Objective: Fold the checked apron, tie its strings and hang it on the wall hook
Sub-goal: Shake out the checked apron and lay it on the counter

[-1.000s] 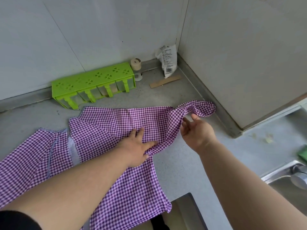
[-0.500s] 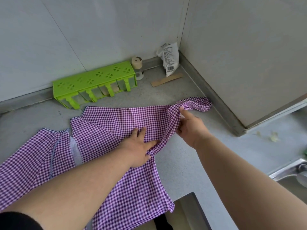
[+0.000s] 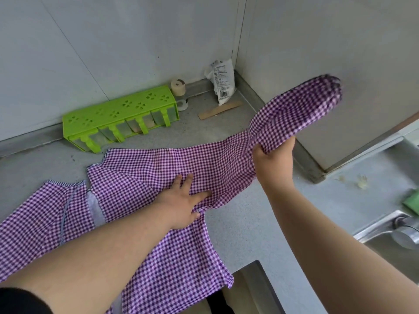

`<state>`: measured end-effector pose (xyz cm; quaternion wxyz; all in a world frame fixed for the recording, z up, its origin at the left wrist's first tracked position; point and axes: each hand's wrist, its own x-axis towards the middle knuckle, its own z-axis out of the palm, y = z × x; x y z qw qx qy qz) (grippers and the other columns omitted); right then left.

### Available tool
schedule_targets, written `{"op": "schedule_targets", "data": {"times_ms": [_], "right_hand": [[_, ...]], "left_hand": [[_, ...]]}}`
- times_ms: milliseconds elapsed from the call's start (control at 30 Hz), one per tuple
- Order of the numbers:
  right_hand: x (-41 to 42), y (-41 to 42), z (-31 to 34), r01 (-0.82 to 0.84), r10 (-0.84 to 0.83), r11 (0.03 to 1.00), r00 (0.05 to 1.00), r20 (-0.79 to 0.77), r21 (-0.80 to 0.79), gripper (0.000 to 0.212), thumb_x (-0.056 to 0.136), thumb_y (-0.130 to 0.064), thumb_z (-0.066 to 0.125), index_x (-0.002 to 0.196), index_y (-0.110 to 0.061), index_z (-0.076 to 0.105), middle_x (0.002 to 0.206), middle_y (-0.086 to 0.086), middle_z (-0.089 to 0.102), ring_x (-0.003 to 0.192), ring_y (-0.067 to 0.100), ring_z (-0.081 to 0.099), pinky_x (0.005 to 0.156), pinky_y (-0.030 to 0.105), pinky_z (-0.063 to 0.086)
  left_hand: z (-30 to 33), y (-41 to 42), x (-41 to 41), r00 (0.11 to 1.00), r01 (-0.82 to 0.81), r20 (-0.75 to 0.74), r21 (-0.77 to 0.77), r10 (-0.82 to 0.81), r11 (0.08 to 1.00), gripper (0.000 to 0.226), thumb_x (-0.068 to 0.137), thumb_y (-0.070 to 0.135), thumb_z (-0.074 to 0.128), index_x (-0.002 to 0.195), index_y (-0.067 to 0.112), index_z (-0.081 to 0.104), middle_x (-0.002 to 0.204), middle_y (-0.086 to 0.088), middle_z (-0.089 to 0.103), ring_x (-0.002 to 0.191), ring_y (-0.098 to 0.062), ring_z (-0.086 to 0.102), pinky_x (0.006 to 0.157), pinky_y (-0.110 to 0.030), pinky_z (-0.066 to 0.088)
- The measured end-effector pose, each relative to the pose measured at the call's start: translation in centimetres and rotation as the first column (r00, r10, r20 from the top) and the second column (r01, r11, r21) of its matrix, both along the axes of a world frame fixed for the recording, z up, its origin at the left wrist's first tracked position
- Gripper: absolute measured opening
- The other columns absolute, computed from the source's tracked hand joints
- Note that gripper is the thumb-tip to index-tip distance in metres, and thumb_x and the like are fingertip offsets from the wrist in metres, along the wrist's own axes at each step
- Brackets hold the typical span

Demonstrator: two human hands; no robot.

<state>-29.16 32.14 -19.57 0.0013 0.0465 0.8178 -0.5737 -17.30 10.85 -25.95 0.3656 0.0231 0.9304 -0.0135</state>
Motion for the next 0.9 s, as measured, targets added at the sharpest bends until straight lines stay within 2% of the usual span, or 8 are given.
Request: {"op": "schedule_targets", "data": {"times_ms": [133,200,267,333,433,567,667,900], "right_hand": [[-0.3,2.8,-3.6,0.154,-0.12,0.988,0.853,0.508,-0.025,0.079,0.079,-0.024,0.076,0.145,-0.01,0.037,0.128,0.005,0.056,0.109,0.025,0.063,0.086,0.044,0.06],[-0.2,4.2,-5.9,0.226,-0.2,0.973,0.742,0.64,0.042,0.09,0.065,-0.039,0.082,0.14,-0.004,0.048,0.133,0.016,0.06,0.114,0.035,0.065,0.087,0.044,0.059],[0.7,4.6,-5.6,0.352,-0.373,0.924,0.735,0.566,0.152,0.093,0.07,-0.041,0.081,0.147,-0.004,0.043,0.142,0.016,0.055,0.126,0.035,0.059,0.098,0.043,0.054],[2.3,4.4,-4.4,0.425,-0.498,0.859,0.824,0.271,0.285,0.069,0.083,-0.025,0.076,0.144,-0.013,0.045,0.143,0.01,0.05,0.13,0.031,0.052,0.11,0.043,0.044],[4.7,2.6,-3.4,0.007,0.084,0.823,0.988,-0.133,0.568,0.044,0.086,-0.01,0.069,0.128,-0.019,0.06,0.131,0.004,0.057,0.125,0.026,0.051,0.108,0.042,0.04],[4.9,-1.6,-4.8,-0.525,0.729,0.341,0.672,0.134,0.78,0.048,0.098,-0.016,0.059,0.143,-0.032,0.056,0.147,-0.007,0.055,0.137,0.022,0.048,0.114,0.044,0.041],[4.7,-3.5,-6.1,-0.668,0.735,0.083,0.542,0.407,0.739,0.06,0.102,-0.028,0.056,0.157,-0.038,0.034,0.168,-0.007,0.028,0.154,0.026,0.028,0.123,0.05,0.026],[2.1,-5.0,-5.5,-0.735,0.6,0.038,0.558,0.573,0.676,0.08,0.095,-0.06,0.058,0.161,-0.042,0.016,0.173,-0.006,-0.001,0.16,0.027,0.004,0.123,0.061,0.02]], "left_hand": [[0.0,0.0,0.0,1.0,-0.013,0.01,0.009,0.013,1.0,0.074,0.105,0.061,0.039,0.155,0.062,-0.017,0.171,-0.009,-0.03,0.158,-0.042,-0.021,0.126,-0.062,0.019],[0.0,0.0,-0.1,1.0,-0.013,0.012,0.006,0.013,1.0,0.075,0.105,0.061,0.038,0.154,0.062,-0.018,0.171,-0.01,-0.031,0.158,-0.042,-0.021,0.126,-0.063,0.018],[0.0,0.0,-0.1,1.0,-0.01,0.009,0.007,0.01,1.0,0.075,0.105,0.061,0.038,0.154,0.062,-0.018,0.17,-0.01,-0.031,0.158,-0.042,-0.022,0.126,-0.063,0.018],[-0.1,0.0,-0.1,1.0,-0.006,0.008,0.01,0.006,1.0,0.074,0.105,0.061,0.039,0.154,0.063,-0.018,0.17,-0.009,-0.032,0.158,-0.042,-0.022,0.126,-0.064,0.017],[-0.1,-0.2,-0.2,1.0,0.004,0.01,0.015,-0.004,1.0,0.075,0.105,0.062,0.04,0.155,0.062,-0.016,0.171,-0.009,-0.031,0.158,-0.041,-0.021,0.126,-0.064,0.017],[0.2,-1.2,0.5,0.999,0.017,-0.034,0.067,-0.015,0.998,0.083,0.101,0.064,0.047,0.159,0.056,-0.011,0.173,-0.003,-0.026,0.161,-0.034,-0.015,0.128,-0.06,0.017],[0.4,-3.3,2.7,0.993,-0.001,-0.119,0.101,0.013,0.995,0.087,0.1,0.064,0.051,0.162,0.051,-0.008,0.175,0.002,-0.021,0.163,-0.026,-0.007,0.129,-0.057,0.018],[0.5,-9.5,9.9,0.955,-0.2,-0.22,0.016,0.199,0.98,0.086,0.097,0.069,0.048,0.165,0.037,0.006,0.175,0.0,-0.001,0.16,-0.025,0.008,0.129,-0.047,0.016]]}}
